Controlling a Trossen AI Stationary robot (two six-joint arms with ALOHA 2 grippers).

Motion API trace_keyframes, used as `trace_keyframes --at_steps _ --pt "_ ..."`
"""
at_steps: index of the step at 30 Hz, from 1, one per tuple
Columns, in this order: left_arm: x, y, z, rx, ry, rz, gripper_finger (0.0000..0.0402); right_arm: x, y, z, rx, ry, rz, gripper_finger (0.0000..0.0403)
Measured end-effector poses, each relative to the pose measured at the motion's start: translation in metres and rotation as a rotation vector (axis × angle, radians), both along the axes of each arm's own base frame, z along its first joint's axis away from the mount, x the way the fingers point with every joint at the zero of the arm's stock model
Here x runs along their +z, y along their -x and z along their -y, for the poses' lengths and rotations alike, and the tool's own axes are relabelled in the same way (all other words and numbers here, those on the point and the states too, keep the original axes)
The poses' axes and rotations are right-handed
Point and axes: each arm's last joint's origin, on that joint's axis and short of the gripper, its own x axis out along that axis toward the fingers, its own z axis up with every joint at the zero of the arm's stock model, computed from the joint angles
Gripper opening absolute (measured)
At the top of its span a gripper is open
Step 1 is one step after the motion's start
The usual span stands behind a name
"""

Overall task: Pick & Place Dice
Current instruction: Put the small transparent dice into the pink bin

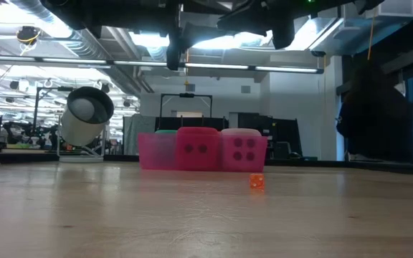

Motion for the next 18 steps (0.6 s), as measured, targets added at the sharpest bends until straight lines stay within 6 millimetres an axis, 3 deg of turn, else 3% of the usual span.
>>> trace_keyframes --at_steps 18 --pt "-0.0002 -0.0001 -0.0009 0.006 0.003 -0.002 0.0105 -0.0013 0.0020 -0.0081 0.030 0.003 -0.020 0.0057"
